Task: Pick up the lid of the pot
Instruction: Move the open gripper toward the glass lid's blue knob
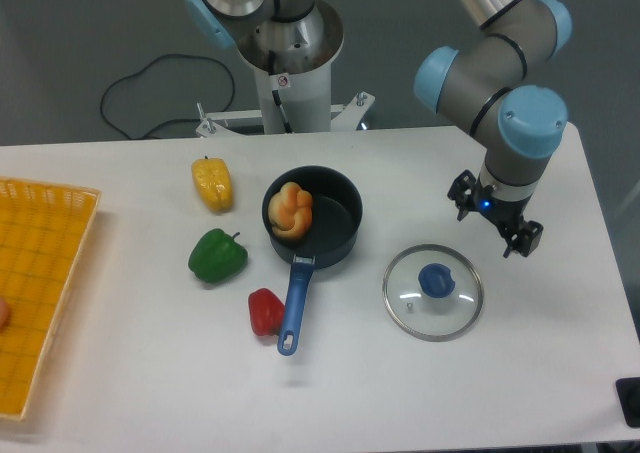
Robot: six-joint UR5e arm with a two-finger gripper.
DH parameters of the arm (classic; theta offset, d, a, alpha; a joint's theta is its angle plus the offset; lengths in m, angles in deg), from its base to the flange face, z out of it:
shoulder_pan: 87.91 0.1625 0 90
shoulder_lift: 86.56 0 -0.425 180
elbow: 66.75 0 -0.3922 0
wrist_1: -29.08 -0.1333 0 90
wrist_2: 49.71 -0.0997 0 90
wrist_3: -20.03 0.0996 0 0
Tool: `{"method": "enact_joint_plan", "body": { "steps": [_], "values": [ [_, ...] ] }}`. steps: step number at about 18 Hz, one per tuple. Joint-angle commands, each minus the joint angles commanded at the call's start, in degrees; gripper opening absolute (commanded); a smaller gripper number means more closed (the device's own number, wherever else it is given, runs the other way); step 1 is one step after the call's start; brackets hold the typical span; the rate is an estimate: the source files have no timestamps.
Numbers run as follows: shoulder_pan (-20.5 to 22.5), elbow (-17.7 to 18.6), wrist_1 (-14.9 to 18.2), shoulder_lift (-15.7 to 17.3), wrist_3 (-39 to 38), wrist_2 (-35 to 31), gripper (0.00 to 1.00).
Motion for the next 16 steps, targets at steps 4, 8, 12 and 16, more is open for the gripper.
{"method": "enact_joint_plan", "body": {
  "steps": [4,8,12,16],
  "values": [
    [0.18,1.14,-0.18,-0.18,-4.69,-0.09,1.0],
    [-0.17,3.77,-4.21,-0.09,-5.21,-0.44,1.0],
    [-0.17,4.66,-5.01,0.0,-7.15,0.0,1.0],
    [-0.61,5.09,-5.1,-0.18,-9.16,0.09,1.0]
  ]
}}
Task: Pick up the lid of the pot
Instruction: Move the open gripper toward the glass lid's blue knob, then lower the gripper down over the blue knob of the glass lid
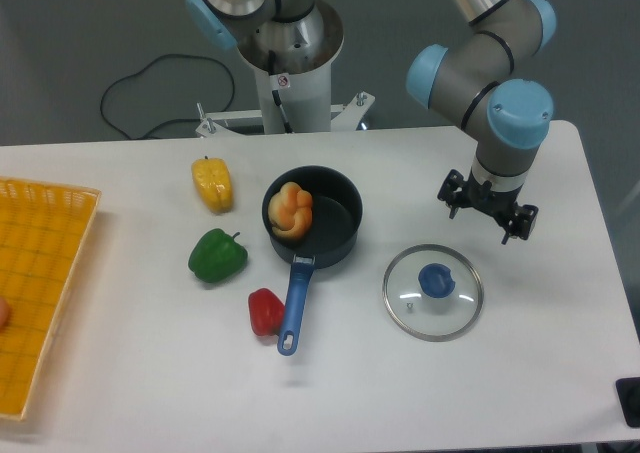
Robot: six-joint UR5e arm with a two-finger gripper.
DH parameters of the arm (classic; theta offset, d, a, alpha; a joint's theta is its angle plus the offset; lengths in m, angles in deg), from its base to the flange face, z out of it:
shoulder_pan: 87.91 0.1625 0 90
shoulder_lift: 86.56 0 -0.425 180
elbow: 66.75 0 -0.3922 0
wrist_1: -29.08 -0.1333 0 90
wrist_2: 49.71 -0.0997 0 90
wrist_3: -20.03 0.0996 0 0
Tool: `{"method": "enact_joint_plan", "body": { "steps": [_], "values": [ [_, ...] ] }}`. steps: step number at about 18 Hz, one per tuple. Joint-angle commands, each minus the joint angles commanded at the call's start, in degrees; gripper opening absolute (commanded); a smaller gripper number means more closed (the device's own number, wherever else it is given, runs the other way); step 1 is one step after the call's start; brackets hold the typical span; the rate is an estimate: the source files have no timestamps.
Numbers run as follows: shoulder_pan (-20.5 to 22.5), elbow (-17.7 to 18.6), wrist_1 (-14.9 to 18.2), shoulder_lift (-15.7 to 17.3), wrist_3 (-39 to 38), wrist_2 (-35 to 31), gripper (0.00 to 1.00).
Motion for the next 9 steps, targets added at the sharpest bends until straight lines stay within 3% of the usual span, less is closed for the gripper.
{"method": "enact_joint_plan", "body": {
  "steps": [4,9],
  "values": [
    [-0.79,1.58,-4.3,-0.35,-1.42,0.0,1.0],
    [-1.5,1.59,-4.22,-0.35,-1.33,0.09,1.0]
  ]
}}
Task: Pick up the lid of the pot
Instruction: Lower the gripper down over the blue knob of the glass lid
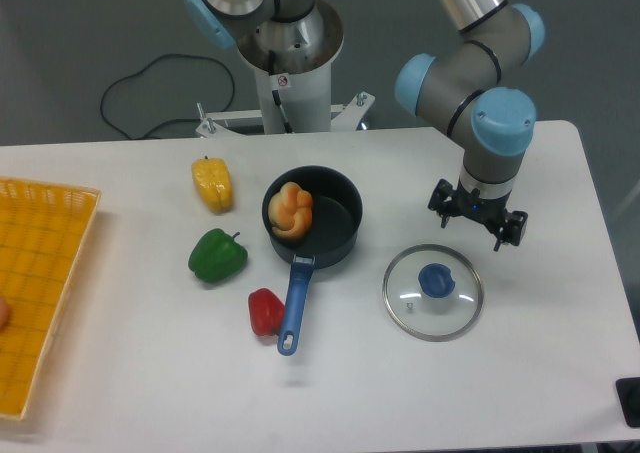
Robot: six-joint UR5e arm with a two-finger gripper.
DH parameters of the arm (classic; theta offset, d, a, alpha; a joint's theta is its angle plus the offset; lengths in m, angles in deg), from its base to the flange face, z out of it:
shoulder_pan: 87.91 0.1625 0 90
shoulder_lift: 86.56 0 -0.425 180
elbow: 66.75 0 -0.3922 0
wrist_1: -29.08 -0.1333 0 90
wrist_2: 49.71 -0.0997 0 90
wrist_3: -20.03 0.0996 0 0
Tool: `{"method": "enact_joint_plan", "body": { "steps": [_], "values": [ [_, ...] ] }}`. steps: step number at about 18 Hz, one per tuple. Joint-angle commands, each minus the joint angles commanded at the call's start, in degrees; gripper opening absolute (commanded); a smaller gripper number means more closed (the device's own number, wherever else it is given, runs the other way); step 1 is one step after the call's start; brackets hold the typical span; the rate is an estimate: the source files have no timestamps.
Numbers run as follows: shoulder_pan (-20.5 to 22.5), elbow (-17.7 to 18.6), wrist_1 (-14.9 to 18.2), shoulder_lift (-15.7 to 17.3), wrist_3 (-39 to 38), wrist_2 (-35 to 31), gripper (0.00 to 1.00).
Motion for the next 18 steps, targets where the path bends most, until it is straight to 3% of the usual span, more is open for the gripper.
{"method": "enact_joint_plan", "body": {
  "steps": [7,18],
  "values": [
    [-1.23,-0.61,-0.09,-1.49,1.49,-0.09,1.0],
    [-2.11,-1.23,-0.09,-2.9,13.0,-0.53,1.0]
  ]
}}
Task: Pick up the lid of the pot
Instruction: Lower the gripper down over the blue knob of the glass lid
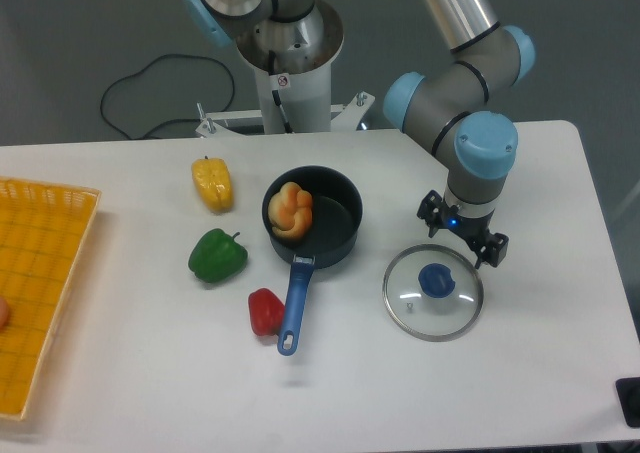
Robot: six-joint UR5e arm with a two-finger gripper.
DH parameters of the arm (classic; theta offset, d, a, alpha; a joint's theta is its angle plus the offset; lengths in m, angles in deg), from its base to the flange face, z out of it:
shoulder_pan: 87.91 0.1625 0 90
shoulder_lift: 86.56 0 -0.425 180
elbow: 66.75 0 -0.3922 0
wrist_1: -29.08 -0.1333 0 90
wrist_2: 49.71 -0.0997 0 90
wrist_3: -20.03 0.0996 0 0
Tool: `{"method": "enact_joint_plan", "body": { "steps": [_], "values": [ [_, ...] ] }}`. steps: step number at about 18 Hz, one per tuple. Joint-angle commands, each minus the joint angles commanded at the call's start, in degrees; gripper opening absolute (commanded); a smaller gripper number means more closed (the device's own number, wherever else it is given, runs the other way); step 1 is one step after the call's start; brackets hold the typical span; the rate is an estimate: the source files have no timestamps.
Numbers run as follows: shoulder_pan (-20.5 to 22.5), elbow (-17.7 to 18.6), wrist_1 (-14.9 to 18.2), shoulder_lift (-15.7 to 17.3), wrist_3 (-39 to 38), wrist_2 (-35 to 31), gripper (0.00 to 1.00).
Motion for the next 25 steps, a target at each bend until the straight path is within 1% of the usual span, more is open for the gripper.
{"method": "enact_joint_plan", "body": {
  "steps": [3,6,7,8,12,15,17,20,22,24,25],
  "values": [
    [-0.09,-1.31,0.0,-0.35,0.98,0.0,1.0],
    [-1.41,-3.86,0.0,-1.58,1.5,0.0,1.0],
    [-2.19,-5.87,0.0,-2.54,1.68,0.0,1.0],
    [-2.63,-6.33,0.0,-2.9,2.29,0.0,1.0],
    [-2.99,-7.29,0.09,-3.34,7.46,0.09,1.0],
    [-3.34,-7.3,0.17,-3.69,12.65,-0.09,1.0],
    [-3.6,-7.12,0.44,-3.61,14.5,-0.26,1.0],
    [-5.09,-6.77,0.88,-3.34,15.13,-0.35,1.0],
    [-5.27,-6.33,1.14,-2.9,15.13,-0.44,1.0],
    [-5.36,-6.33,2.45,-2.9,15.22,-0.44,1.0],
    [-5.36,-6.33,2.55,-2.9,15.22,-0.44,1.0]
  ]
}}
